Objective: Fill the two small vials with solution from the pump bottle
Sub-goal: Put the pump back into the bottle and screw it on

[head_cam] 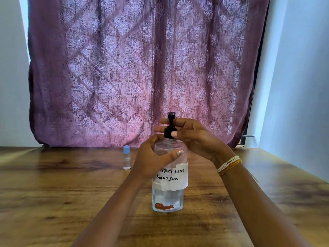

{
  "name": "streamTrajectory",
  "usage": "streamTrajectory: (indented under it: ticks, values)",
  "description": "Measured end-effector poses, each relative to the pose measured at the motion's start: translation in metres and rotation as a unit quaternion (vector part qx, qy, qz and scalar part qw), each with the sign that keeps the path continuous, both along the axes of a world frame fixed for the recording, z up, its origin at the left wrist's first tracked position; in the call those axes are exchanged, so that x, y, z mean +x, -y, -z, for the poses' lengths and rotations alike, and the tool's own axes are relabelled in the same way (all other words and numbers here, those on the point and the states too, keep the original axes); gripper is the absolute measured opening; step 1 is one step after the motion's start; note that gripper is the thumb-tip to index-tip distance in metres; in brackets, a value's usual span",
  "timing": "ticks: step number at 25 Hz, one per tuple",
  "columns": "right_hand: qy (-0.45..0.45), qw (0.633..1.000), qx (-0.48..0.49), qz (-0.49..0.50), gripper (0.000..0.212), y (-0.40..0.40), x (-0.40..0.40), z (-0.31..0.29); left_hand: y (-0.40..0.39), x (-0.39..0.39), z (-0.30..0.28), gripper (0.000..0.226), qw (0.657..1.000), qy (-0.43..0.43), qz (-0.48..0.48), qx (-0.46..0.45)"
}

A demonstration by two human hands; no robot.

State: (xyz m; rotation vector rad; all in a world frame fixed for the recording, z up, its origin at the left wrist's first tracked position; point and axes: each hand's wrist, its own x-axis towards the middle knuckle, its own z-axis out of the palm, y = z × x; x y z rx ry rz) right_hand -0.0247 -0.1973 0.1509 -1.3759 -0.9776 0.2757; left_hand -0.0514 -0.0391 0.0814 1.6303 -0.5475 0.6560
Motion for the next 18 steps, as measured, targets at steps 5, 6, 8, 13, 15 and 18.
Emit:
streamTrajectory:
  ticks: [5, 6, 8, 13, 15, 18]
  values:
    - [0.049, 0.991, 0.011, 0.124, 0.035, -0.005, 0.002, 0.004, -0.001, 0.001, 0.000, 0.046, 1.000, -0.006, -0.006, -0.004]
    - [0.059, 0.988, 0.011, 0.139, 0.032, -0.007, 0.003, 0.005, -0.001, 0.001, 0.000, 0.050, 1.000, -0.003, -0.011, -0.003]
    - [0.071, 0.986, 0.008, 0.148, 0.031, -0.008, 0.004, 0.008, -0.001, 0.001, 0.001, 0.056, 1.000, 0.001, -0.010, -0.003]
    - [0.025, 0.998, 0.008, 0.059, 0.044, -0.006, 0.001, 0.008, -0.001, -0.001, -0.002, 0.046, 1.000, 0.008, -0.005, 0.005]
    - [0.028, 0.998, 0.002, 0.053, 0.045, -0.004, -0.001, 0.007, 0.000, -0.001, -0.002, 0.048, 1.000, 0.007, -0.005, 0.003]
    - [0.032, 0.993, -0.003, 0.111, 0.039, -0.005, -0.004, 0.006, -0.001, 0.000, -0.001, 0.043, 1.000, 0.003, -0.009, 0.006]
